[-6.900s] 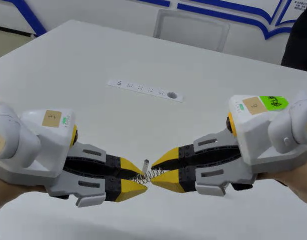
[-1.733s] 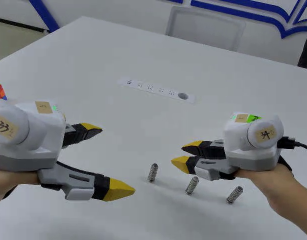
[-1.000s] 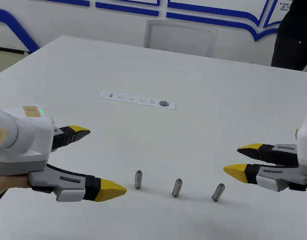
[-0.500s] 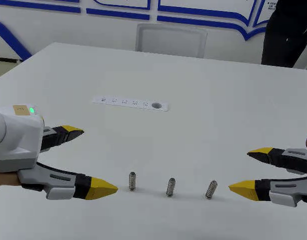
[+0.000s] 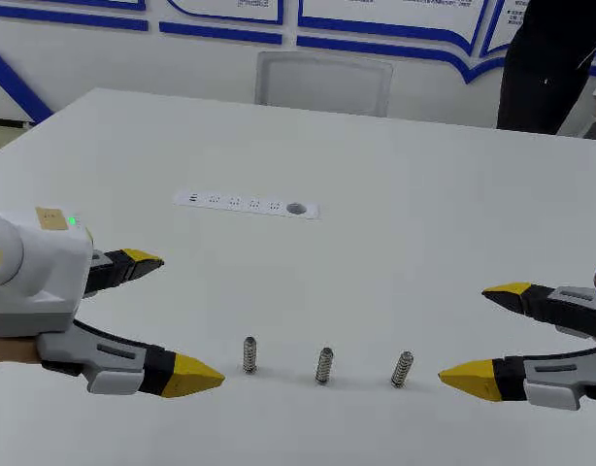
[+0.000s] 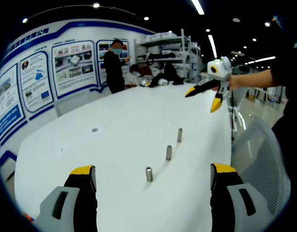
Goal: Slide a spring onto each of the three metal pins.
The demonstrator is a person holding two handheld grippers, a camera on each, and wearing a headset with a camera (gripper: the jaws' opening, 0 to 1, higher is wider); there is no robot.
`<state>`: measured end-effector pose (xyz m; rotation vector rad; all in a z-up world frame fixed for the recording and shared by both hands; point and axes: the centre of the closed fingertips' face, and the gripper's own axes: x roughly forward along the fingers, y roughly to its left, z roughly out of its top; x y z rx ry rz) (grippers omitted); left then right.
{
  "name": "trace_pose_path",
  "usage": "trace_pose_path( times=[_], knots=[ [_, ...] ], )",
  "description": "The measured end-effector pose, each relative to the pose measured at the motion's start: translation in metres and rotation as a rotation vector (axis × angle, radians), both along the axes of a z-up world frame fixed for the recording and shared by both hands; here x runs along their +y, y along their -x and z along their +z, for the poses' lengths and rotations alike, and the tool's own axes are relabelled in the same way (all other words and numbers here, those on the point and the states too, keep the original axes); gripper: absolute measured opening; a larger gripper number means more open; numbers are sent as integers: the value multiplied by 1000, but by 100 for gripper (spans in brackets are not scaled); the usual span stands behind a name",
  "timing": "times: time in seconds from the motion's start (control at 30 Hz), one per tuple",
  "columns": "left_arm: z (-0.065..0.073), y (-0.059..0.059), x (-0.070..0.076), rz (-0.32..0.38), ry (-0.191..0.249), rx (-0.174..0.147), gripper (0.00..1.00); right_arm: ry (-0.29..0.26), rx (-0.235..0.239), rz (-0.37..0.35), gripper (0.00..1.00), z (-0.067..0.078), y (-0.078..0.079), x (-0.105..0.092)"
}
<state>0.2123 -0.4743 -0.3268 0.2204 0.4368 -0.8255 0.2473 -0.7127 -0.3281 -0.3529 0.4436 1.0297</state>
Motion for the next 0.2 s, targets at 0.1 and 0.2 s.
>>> trace_pose_path(
  times=[0.1, 0.2],
  knots=[
    [2, 0, -2, 0, 19, -1, 100, 3, 5, 1, 77, -1, 1, -1],
    [1, 0, -2, -1, 17, 0, 100, 9, 8, -5, 79, -2, 0, -4]
  ],
)
